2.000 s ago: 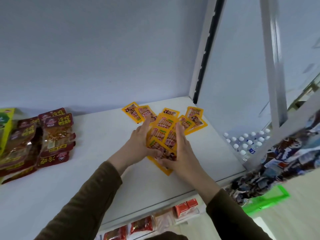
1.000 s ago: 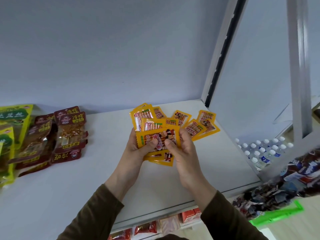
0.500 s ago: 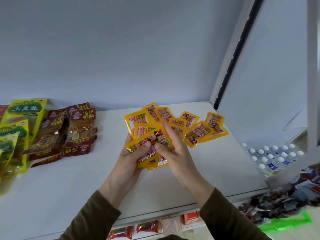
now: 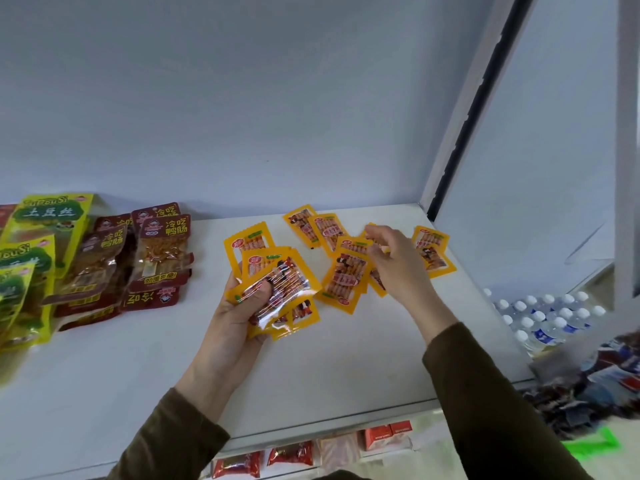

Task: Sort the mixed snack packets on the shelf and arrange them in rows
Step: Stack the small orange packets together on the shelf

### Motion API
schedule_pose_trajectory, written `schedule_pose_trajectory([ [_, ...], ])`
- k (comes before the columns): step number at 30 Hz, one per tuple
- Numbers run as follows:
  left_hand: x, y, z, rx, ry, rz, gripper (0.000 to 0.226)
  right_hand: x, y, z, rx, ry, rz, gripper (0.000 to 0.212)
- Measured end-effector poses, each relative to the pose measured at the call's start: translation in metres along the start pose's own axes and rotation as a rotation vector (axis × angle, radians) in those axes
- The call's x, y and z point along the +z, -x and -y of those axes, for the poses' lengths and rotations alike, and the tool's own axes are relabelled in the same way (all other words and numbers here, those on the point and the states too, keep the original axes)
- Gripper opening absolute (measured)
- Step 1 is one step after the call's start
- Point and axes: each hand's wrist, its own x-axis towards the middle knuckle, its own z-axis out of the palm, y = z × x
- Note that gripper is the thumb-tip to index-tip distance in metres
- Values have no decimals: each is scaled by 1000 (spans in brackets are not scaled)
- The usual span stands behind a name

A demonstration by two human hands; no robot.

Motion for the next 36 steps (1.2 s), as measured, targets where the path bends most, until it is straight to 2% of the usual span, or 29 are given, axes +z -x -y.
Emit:
schedule_pose_trajectory([
  [1, -1, 0, -1, 0, 3, -12, 43, -1, -7, -2, 3, 111, 54, 50],
  [4, -1, 0, -3, 1, 2, -30, 46, 3, -24, 2, -14, 387, 305, 106],
  [5, -1, 1, -3, 1, 0, -32, 46, 6, -28, 4, -27, 459, 366, 119],
  [7, -2, 1, -3, -1, 4, -36, 44, 12, -33, 5, -58, 546, 407, 128],
  [10, -5, 0, -4, -10, 49, -51, 37, 15, -35, 4, -119, 601, 334, 123],
  [13, -9, -1, -4, -33, 108, -64, 31, 17, -33, 3, -170, 525, 258, 108],
  [18, -11, -2, -5, -95, 148, -119, 40, 17, -29, 1, -103, 122, 168, 76],
  [21, -11, -4, -6, -113, 162, -132, 31, 14, -27, 2, -94, -75, 122, 69],
  [24, -10, -8, -9, -117, 172, -159, 30, 0, -24, 10, -43, -393, 72, 64],
  [26, -10, -9, -12, -115, 153, -178, 34, -9, -22, 19, -4, -690, 89, 61],
  [29, -7, -10, -14, -120, 105, -183, 37, -11, -18, 31, -9, -1047, 209, 63],
  [32, -1, -10, -14, -140, 84, -129, 38, 3, -13, 44, -52, -1087, 309, 67],
  [36, 6, -11, -15, -186, 80, -35, 50, 31, -5, 53, -75, -920, 291, 75],
])
